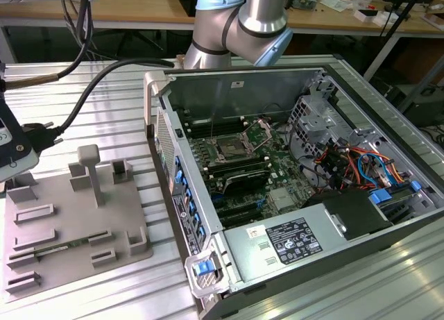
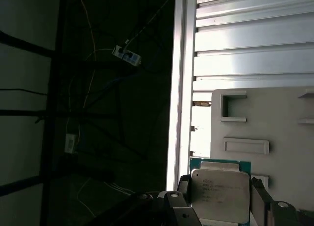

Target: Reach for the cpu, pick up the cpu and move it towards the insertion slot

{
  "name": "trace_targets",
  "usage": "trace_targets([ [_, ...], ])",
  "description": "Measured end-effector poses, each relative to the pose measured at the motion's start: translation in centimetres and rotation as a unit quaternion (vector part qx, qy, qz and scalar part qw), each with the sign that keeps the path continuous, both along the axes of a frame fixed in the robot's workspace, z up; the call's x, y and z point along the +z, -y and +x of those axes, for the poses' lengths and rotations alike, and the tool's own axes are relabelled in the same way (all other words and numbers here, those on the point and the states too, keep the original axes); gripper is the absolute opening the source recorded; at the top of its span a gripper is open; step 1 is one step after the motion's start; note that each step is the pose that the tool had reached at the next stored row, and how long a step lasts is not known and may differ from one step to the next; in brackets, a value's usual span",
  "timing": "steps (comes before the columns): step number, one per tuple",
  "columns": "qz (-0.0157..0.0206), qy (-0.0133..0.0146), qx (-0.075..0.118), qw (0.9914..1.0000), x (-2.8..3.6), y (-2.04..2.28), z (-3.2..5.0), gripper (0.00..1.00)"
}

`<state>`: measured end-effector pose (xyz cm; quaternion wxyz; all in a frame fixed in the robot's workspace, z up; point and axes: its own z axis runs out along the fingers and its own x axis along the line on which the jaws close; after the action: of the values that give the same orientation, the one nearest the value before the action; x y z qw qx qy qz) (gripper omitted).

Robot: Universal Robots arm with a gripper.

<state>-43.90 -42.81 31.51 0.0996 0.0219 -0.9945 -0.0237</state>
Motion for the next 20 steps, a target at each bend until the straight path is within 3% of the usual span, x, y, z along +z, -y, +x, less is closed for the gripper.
trace_targets([
  [10, 0.0001, 0.0, 0.0, 1.0, 0.03, 0.0, -0.04, 0.55],
  [20, 0.0001, 0.0, 0.0, 1.0, 0.62, 0.0, -0.03, 0.55],
])
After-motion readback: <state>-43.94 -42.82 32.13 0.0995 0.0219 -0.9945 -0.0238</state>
